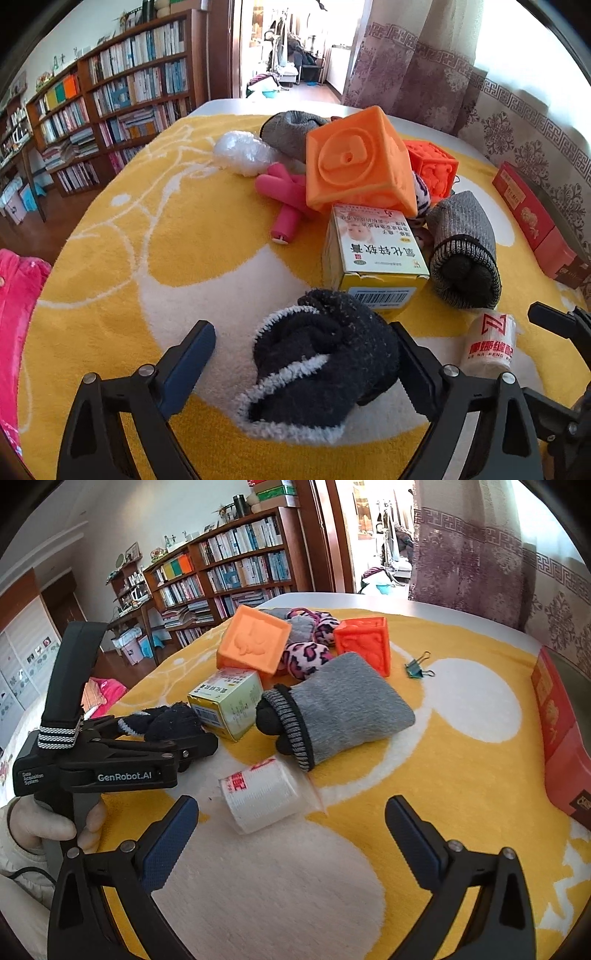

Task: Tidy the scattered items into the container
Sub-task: 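Grasp the black fuzzy sock with the left gripper while the right gripper grasps the white cylinder box, then carry both items to the red tin and open both grippers inside it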

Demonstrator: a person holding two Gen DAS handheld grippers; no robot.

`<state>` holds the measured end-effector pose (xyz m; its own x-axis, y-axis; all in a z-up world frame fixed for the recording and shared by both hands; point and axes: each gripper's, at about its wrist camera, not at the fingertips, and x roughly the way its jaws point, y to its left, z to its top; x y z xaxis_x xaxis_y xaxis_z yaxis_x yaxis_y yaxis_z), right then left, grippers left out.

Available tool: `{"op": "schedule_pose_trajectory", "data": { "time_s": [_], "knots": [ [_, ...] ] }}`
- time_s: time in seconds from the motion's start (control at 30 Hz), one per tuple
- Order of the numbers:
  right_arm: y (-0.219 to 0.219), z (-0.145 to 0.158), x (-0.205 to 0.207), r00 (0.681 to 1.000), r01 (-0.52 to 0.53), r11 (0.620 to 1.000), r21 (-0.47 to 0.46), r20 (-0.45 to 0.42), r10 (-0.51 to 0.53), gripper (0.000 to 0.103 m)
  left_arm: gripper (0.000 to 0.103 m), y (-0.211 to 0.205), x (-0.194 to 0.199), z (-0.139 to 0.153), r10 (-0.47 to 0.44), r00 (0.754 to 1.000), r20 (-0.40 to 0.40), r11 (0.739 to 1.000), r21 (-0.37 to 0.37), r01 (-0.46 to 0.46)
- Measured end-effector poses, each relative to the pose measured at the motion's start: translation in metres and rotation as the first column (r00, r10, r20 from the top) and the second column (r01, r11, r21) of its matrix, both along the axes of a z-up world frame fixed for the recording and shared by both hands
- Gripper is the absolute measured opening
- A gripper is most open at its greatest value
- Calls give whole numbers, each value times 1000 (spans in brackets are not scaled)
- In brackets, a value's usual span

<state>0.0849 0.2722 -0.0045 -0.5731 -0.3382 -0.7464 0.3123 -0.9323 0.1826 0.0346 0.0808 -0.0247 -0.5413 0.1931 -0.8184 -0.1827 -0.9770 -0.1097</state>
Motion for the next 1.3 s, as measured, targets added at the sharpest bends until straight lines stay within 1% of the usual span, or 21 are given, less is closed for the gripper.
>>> {"op": "schedule_pose_trajectory", "data": {
  "time_s": [0.03,0.07,0.1,0.13,0.17,0.23,0.27,0.3,0.33,0.4,0.43,0.5,0.67,0.8,0.97,1.13,1.3],
  "knots": [
    [-2,0,-1,1000,0,1000,3,0,0,100,86,0,0,1,-4,1000,-3,1000,2,4],
    [-3,0,-3,1000,-1,1000,6,1,1,96,81,0,0,1,-9,1000,-6,1000,6,9],
    [-5,-1,-4,1000,-4,1000,10,4,4,93,78,0,1,2,-15,1000,-7,1000,13,15],
    [-8,-1,-5,1000,-10,1000,14,8,10,86,78,0,1,2,-18,1000,-8,1000,15,18],
    [-10,-2,-6,1000,-18,1000,21,16,17,76,78,0,1,2,-20,1000,-8,1000,15,20],
    [-15,-7,-7,999,-34,999,34,39,32,65,78,0,2,2,-22,1000,-9,1000,17,22],
    [-17,-9,-8,998,-42,999,31,48,41,59,74,-1,2,3,-22,1000,-10,1000,19,23],
    [-19,-11,-8,997,-48,998,32,53,47,57,68,-1,2,3,-24,1000,-12,999,23,24],
    [-20,-12,-8,997,-52,998,36,53,50,53,65,-1,3,4,-27,1000,-13,999,28,27],
    [-20,-12,-8,998,-52,998,39,48,51,51,60,-1,4,5,-32,999,-11,999,38,32],
    [-19,-12,-7,998,-52,998,35,48,50,49,60,-1,6,6,-32,999,-9,999,40,33],
    [-17,-12,-7,998,-49,999,23,49,48,48,59,-1,8,7,-32,999,-8,999,41,32],
    [-10,-10,-3,998,-41,999,-7,39,41,48,59,-2,12,11,-23,1000,-5,999,49,23],
    [-7,-4,2,999,-43,998,-37,21,44,48,59,-3,15,16,-25,1000,2,997,74,24],
    [0,4,10,999,-36,997,-73,-1,36,48,59,7,22,27,-52,998,-25,996,70,53],
    [14,11,10,1000,4,995,-98,-19,-5,48,59,19,28,36,-88,995,-53,994,64,91],
    [39,22,12,995,85,989,-122,-50,-92,48,59,32,29,42,-118,991,-69,991,60,122]
  ]
}}
